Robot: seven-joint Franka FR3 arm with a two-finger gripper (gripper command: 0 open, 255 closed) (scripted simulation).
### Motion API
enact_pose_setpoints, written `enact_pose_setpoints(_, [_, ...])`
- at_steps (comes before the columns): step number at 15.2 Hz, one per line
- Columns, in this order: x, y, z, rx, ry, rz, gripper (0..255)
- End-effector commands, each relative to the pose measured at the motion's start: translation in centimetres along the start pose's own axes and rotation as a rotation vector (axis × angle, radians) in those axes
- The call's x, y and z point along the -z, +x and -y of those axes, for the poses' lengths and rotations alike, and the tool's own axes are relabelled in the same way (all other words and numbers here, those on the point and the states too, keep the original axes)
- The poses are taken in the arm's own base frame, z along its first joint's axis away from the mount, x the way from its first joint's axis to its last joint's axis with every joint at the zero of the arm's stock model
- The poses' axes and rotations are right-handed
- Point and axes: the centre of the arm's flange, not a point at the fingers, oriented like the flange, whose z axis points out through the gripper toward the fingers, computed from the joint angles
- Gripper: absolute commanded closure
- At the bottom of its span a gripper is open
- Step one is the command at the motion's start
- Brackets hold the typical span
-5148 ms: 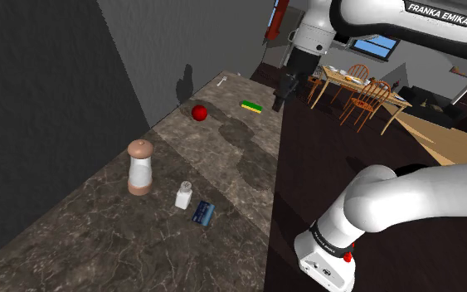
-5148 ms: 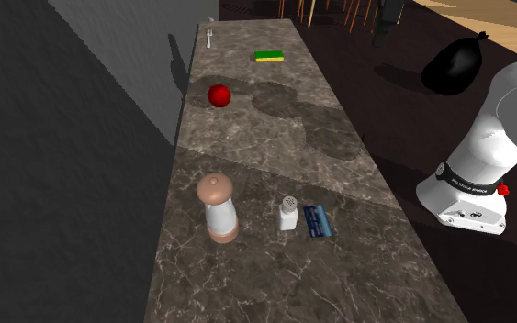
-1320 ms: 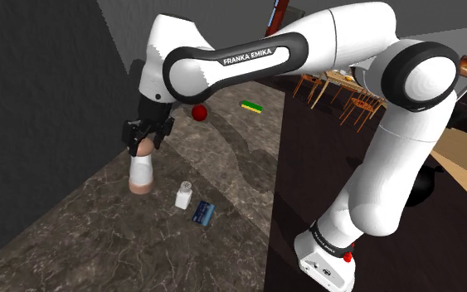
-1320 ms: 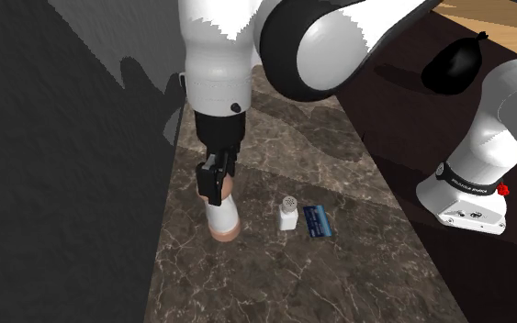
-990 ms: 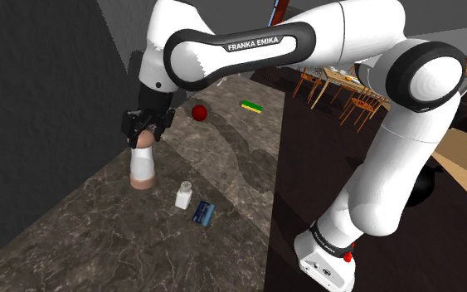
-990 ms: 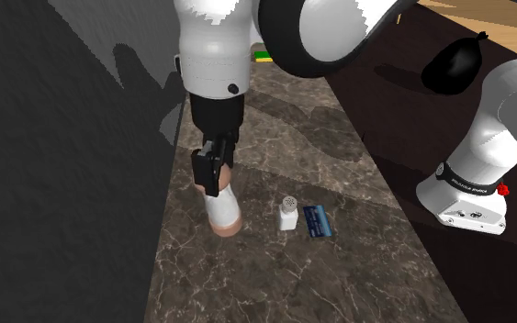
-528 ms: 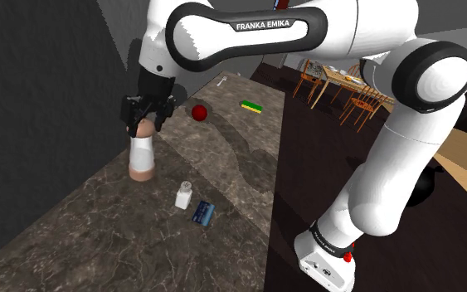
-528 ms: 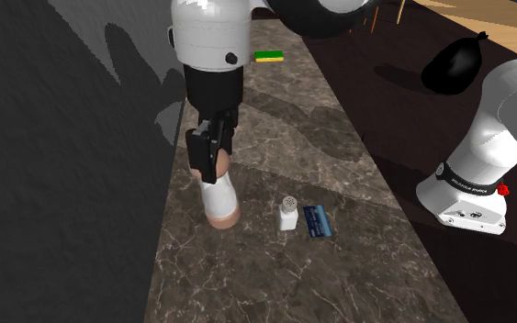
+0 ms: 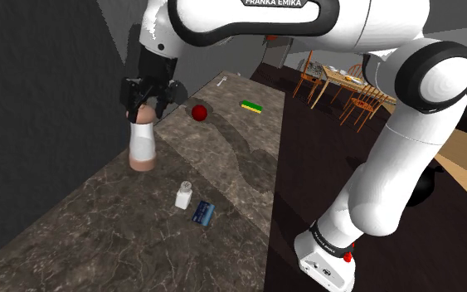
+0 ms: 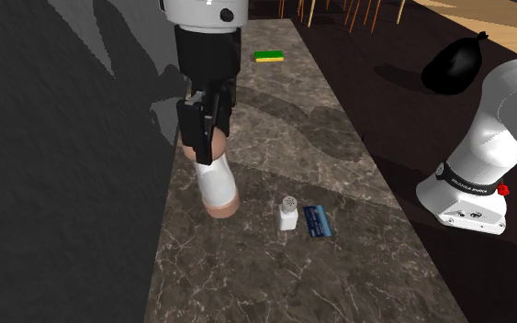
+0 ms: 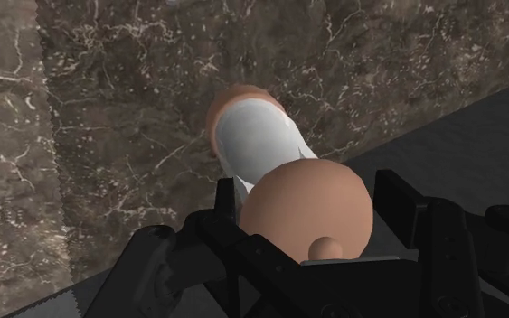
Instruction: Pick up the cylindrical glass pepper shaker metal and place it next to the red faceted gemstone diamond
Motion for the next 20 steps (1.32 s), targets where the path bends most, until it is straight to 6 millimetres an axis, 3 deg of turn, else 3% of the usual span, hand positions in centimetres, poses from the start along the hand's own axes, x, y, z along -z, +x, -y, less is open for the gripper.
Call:
enact_pose_setpoints(1, [1.1,-0.1,0.2,0.0,0.0,0.0,255])
enact_pose_setpoints(20, [11.0,0.3,1.9,0.0,0.0,0.0,255])
